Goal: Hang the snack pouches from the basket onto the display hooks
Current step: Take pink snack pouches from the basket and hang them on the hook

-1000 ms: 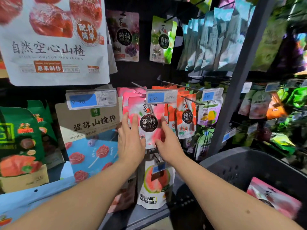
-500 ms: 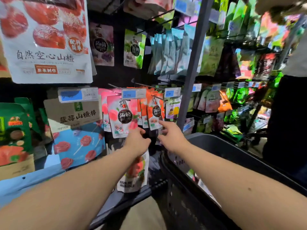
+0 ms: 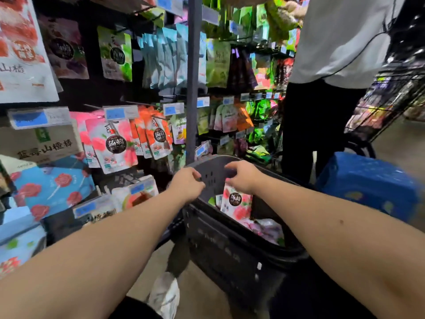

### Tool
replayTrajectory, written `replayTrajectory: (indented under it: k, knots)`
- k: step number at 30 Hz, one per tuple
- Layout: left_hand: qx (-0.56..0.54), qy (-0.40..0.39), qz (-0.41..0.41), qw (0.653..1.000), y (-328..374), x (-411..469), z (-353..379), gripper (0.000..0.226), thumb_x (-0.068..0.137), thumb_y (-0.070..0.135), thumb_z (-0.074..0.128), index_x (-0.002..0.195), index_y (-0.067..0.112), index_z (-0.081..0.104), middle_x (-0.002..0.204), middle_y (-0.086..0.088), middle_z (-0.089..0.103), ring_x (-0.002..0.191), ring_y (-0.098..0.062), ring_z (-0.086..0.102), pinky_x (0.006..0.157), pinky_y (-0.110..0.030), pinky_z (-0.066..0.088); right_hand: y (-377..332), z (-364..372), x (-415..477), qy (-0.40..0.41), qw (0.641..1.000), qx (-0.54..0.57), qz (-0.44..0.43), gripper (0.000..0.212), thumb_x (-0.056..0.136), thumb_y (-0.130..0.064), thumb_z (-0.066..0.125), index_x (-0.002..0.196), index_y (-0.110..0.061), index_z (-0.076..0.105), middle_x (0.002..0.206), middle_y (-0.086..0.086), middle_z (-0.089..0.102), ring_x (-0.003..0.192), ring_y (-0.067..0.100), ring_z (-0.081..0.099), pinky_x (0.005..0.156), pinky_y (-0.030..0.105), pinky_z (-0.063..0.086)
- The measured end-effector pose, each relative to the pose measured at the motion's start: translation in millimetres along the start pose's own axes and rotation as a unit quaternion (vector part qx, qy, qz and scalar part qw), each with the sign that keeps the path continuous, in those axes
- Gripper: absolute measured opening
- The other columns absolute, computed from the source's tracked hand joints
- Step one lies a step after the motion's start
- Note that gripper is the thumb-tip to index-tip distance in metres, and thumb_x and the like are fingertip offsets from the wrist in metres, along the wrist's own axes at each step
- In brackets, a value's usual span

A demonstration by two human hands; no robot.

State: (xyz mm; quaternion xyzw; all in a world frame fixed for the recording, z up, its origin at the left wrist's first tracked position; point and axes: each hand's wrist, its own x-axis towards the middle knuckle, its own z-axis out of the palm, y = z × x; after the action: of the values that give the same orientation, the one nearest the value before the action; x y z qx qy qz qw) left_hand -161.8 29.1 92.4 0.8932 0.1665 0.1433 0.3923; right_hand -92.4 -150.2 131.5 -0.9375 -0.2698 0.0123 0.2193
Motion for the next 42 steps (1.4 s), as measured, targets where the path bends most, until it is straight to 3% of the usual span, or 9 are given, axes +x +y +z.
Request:
replayTrajectory:
  k: [3,8,17,22,26,31,35,39,42]
  knots:
    - [0.021,-0.032,0.012,0.999,9.4,12.6,18.8,0.018,0.086,0.018,0.074,0.103,0.014,0.068,0.109,-0.005,0.07,0.102,-0.023,0.065,0.086,-0.028,0.05,29.0,3.0,2.4,-0.02,0.999,-0.009,0.027,0.051,0.092,-0.015,0.065,0.142,-0.011,0.058,0.145,0.008,0.058,0.133,0.024,0.055,0.108,0.031,0.043]
    - [0.071,-0.096,0.025,0.993,13.6,41.1,56.9,0.007,0.086,0.018,0.074,0.088,0.017,0.068,0.095,-0.003,0.07,0.097,-0.023,0.066,0.084,-0.03,0.051,76.8,13.9,12.7,-0.045,0.997,-0.002,0.07,0.05,0.094,-0.018,0.064,0.143,-0.013,0.057,0.143,0.01,0.059,0.128,0.028,0.058,0.101,0.031,0.048]
    - [0.155,-0.241,0.042,0.957,13.9,117.4,101.2,0.01,0.087,0.02,0.075,0.091,0.01,0.073,0.088,-0.008,0.074,0.078,-0.026,0.069,0.077,-0.038,0.058,130.1,45.3,64.9,-0.073,0.988,0.061,0.121,0.054,0.09,-0.014,0.069,0.142,-0.012,0.058,0.145,0.007,0.058,0.133,0.024,0.055,0.111,0.034,0.043]
    - [0.173,-0.29,0.028,0.941,8.4,149.5,124.5,0.025,0.086,0.021,0.078,0.099,0.0,0.072,0.082,-0.011,0.066,0.063,-0.022,0.054,0.06,-0.029,0.048,145.8,59.9,82.7,-0.084,0.985,0.062,0.136,0.049,0.091,-0.014,0.067,0.14,-0.013,0.06,0.137,0.008,0.063,0.124,0.027,0.06,0.103,0.033,0.049]
    - [0.193,-0.332,0.031,0.923,8.1,168.3,144.2,0.017,0.091,0.018,0.072,0.089,0.001,0.068,0.082,-0.012,0.057,0.059,-0.022,0.045,0.035,-0.014,0.033,158.9,68.2,94.0,-0.099,0.984,0.048,0.144,0.045,0.093,-0.013,0.063,0.138,-0.013,0.061,0.135,0.011,0.064,0.121,0.028,0.061,0.101,0.033,0.049]
    - [0.225,-0.359,0.02,0.906,-7.8,192.2,175.8,0.027,0.091,0.021,0.072,0.077,0.008,0.053,0.071,-0.011,0.049,0.058,-0.026,0.042,0.048,-0.026,0.034,181.8,87.8,114.4,-0.117,0.974,0.05,0.187,0.05,0.093,-0.012,0.061,0.142,-0.013,0.058,0.142,0.011,0.059,0.128,0.029,0.058,0.107,0.033,0.047]
    - [0.23,-0.367,-0.015,0.901,-17.2,217.0,193.2,0.04,0.091,0.02,0.07,0.058,0.013,0.049,0.061,-0.006,0.046,0.051,-0.022,0.046,0.054,-0.033,0.045,204.4,112.0,132.1,-0.112,0.964,0.083,0.227,0.05,0.091,-0.011,0.064,0.142,-0.011,0.058,0.137,0.013,0.063,0.12,0.029,0.063,0.099,0.033,0.052]
    - [0.263,-0.374,-0.027,0.889,-17.8,233.8,201.0,0.023,0.098,0.028,0.064,0.086,0.008,0.063,0.076,-0.007,0.058,0.07,-0.026,0.054,0.053,-0.025,0.046,221.8,136.7,143.1,-0.088,0.946,0.131,0.285,0.038,0.086,-0.009,0.068,0.124,-0.008,0.07,0.115,0.013,0.072,0.094,0.026,0.069,0.078,0.031,0.054]
    - [0.27,-0.371,-0.051,0.887,-28.3,245.6,211.2,0.027,0.096,0.029,0.066,0.098,0.002,0.064,0.067,-0.006,0.053,0.056,-0.025,0.053,0.049,-0.029,0.042,234.3,153.7,148.7,-0.081,0.929,0.146,0.33,0.016,0.077,-0.008,0.07,0.093,-0.009,0.074,0.09,0.013,0.075,0.076,0.027,0.07,0.07,0.038,0.061]
